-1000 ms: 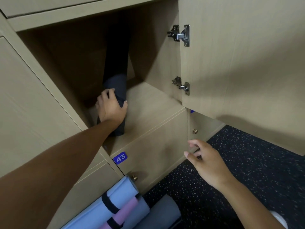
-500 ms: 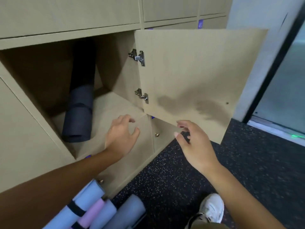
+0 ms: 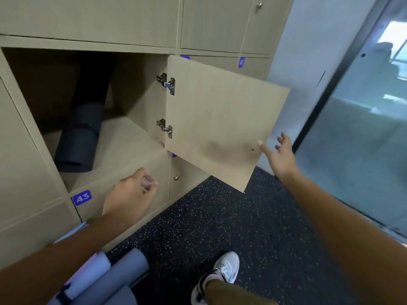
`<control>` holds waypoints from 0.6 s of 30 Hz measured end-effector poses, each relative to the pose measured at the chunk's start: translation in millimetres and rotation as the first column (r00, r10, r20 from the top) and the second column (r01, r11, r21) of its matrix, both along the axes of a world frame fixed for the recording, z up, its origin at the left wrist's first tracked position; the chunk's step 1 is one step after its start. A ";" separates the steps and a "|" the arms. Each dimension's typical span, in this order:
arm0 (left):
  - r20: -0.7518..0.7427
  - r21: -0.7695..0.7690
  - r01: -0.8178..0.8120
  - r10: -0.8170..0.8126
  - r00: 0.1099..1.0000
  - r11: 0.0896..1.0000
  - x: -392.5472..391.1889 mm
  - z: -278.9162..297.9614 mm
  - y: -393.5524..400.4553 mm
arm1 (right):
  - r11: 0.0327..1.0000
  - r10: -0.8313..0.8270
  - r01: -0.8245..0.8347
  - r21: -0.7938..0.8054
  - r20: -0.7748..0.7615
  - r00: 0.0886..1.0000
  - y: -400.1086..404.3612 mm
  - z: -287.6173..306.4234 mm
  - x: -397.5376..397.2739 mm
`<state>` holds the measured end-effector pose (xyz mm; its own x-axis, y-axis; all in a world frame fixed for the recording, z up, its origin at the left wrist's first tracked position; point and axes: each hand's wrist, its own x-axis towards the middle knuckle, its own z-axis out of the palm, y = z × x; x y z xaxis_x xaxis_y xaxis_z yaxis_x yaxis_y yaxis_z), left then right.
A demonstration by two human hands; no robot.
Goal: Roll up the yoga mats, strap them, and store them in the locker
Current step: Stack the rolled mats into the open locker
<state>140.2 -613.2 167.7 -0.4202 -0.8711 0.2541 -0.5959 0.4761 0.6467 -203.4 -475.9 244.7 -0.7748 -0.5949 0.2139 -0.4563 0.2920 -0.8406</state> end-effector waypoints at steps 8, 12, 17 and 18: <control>0.052 0.049 -0.009 0.007 0.999 0.999 41.7 6.5 4.1 | 0.995 0.040 -0.015 -0.097 0.257 0.966 -41.0 -5.0 -11.8; 0.069 0.052 -0.029 0.025 0.997 0.998 51.1 7.2 8.4 | 0.996 -0.006 0.020 -0.088 0.151 0.988 -32.3 -13.7 10.3; 0.035 0.061 -0.027 0.025 0.999 0.998 67.6 11.1 19.6 | 0.993 0.114 -0.115 0.033 0.030 0.993 -11.7 -13.4 51.3; 0.031 0.065 -0.029 0.027 0.999 0.997 72.7 12.0 21.5 | 0.985 0.160 -0.159 0.071 -0.002 0.987 -8.8 -11.4 61.7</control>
